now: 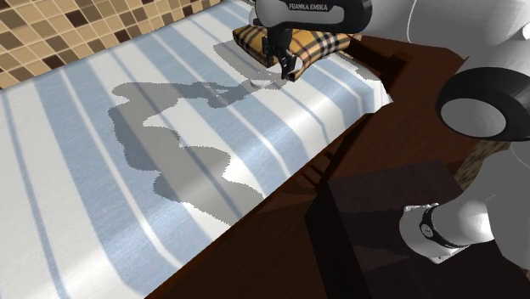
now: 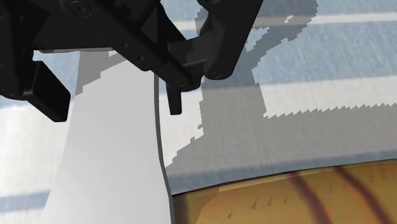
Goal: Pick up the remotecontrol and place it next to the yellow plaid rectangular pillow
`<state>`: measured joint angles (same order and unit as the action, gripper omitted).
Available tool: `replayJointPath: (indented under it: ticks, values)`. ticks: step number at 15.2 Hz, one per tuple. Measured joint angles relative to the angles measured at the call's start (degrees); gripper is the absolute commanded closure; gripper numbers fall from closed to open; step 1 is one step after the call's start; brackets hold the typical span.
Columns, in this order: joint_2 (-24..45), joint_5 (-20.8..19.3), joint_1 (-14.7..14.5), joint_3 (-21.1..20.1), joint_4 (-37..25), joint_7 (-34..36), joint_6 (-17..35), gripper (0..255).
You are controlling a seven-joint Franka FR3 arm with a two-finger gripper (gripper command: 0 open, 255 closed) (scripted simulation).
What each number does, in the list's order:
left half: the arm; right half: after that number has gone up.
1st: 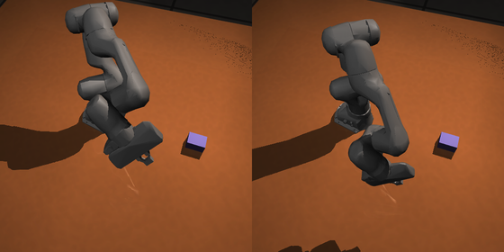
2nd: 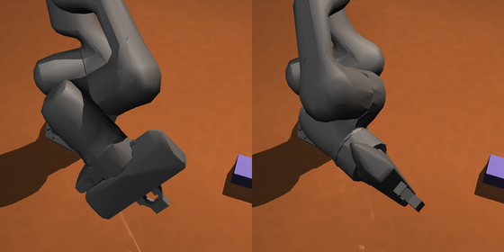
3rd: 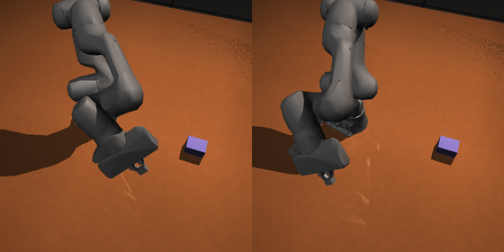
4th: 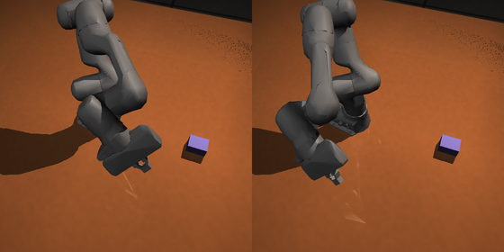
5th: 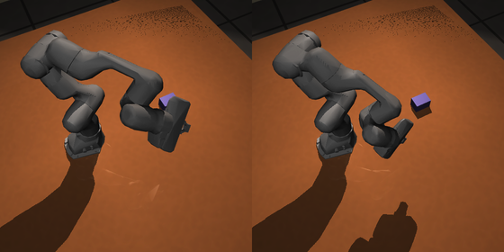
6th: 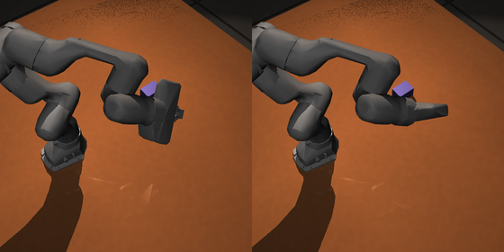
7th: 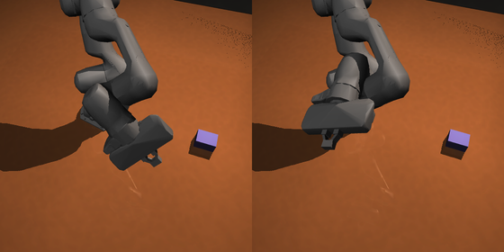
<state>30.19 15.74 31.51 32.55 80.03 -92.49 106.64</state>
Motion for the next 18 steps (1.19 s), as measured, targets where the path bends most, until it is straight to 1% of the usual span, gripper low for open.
replayJointPath:
  ticks: [12, 18]
  values:
    - [1.78, 1.40, -0.45, -0.82, 6.38, -1.00, 8.15, 255]
    - [3.54, 2.49, -0.06, -1.42, 7.74, -1.66, 11.29, 255]
